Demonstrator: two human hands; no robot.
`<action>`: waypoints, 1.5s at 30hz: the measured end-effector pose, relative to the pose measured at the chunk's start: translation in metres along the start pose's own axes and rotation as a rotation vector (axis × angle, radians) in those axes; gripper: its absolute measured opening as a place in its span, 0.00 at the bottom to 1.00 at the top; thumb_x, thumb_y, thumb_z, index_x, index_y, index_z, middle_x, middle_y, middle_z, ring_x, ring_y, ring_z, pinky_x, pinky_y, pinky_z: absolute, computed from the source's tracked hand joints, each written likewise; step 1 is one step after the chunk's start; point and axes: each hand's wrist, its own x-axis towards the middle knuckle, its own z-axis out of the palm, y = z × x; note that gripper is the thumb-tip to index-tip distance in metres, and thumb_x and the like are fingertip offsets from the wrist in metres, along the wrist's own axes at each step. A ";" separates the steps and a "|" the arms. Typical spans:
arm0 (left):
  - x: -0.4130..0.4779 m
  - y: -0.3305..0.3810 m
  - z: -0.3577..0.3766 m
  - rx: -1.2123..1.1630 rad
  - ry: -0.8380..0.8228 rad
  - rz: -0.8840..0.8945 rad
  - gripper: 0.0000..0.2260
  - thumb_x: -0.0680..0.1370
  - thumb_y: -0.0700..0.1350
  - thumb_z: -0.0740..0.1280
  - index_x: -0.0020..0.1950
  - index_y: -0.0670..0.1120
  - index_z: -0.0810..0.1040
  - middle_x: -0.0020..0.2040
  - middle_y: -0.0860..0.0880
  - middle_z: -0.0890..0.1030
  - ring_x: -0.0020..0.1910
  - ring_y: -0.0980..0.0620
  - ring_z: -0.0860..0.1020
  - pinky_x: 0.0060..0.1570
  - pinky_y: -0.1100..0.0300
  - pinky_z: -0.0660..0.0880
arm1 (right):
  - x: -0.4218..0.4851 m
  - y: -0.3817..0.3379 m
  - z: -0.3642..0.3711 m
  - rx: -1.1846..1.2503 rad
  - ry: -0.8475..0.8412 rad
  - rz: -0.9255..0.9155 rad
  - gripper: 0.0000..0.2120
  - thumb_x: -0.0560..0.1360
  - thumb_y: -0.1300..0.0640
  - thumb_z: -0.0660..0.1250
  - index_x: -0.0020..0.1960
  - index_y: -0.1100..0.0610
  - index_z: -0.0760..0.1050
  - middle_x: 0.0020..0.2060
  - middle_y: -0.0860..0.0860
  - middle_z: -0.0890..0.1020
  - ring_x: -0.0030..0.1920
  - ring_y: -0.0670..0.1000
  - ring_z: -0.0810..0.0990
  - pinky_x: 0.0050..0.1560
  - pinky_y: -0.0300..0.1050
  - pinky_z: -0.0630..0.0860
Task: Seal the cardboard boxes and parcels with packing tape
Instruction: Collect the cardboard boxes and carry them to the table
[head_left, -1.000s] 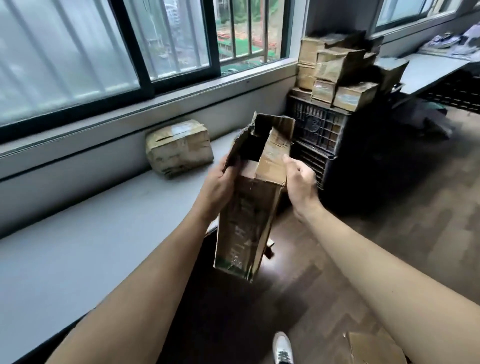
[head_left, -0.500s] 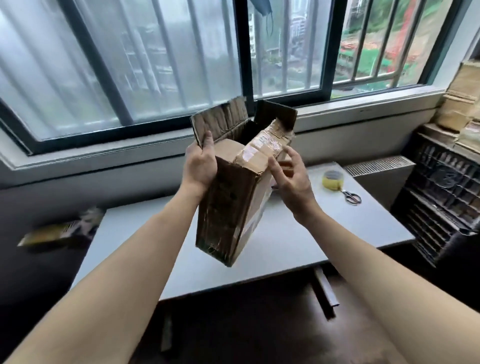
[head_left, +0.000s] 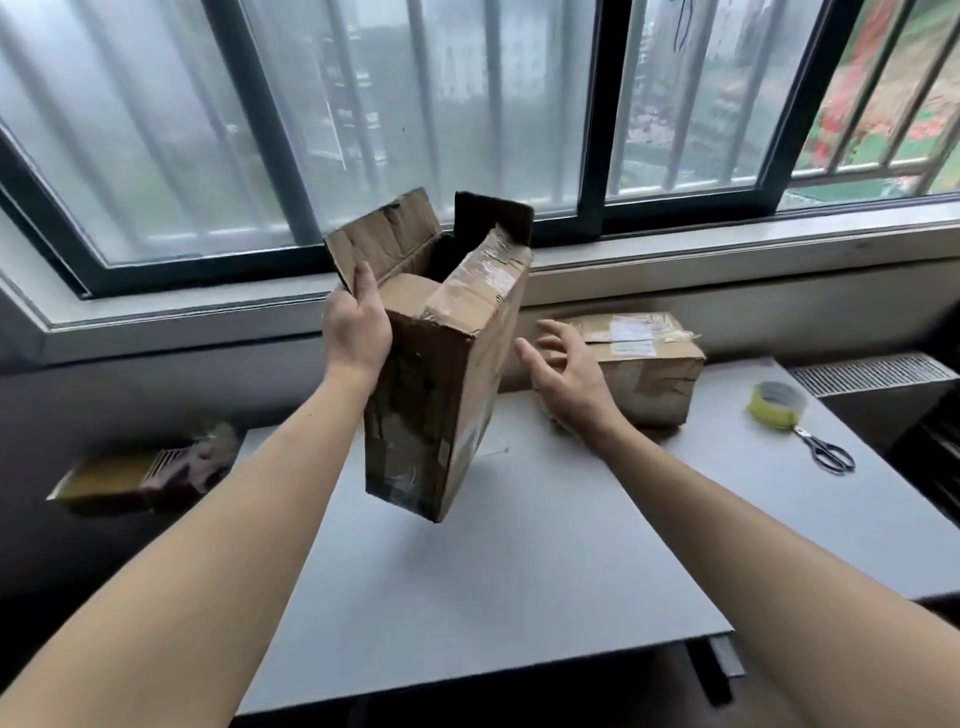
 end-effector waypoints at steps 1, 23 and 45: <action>0.014 -0.006 0.000 0.000 -0.012 0.005 0.21 0.85 0.56 0.54 0.43 0.42 0.74 0.45 0.41 0.78 0.46 0.45 0.75 0.45 0.56 0.68 | 0.008 -0.003 0.009 -0.036 -0.011 0.001 0.29 0.76 0.43 0.70 0.72 0.53 0.69 0.61 0.52 0.75 0.60 0.51 0.77 0.64 0.51 0.76; 0.172 -0.082 0.062 0.074 -0.405 0.007 0.18 0.82 0.49 0.64 0.70 0.46 0.67 0.64 0.44 0.74 0.65 0.44 0.73 0.68 0.51 0.69 | 0.138 0.018 0.075 -0.561 0.091 0.022 0.38 0.72 0.39 0.72 0.75 0.51 0.61 0.71 0.58 0.59 0.73 0.60 0.58 0.74 0.55 0.59; 0.191 -0.103 0.050 0.885 -0.766 0.292 0.36 0.75 0.65 0.65 0.79 0.53 0.61 0.79 0.47 0.57 0.78 0.45 0.52 0.78 0.47 0.50 | 0.216 0.013 0.083 -0.534 0.077 -0.182 0.23 0.78 0.41 0.66 0.68 0.52 0.70 0.62 0.51 0.75 0.65 0.54 0.69 0.66 0.56 0.66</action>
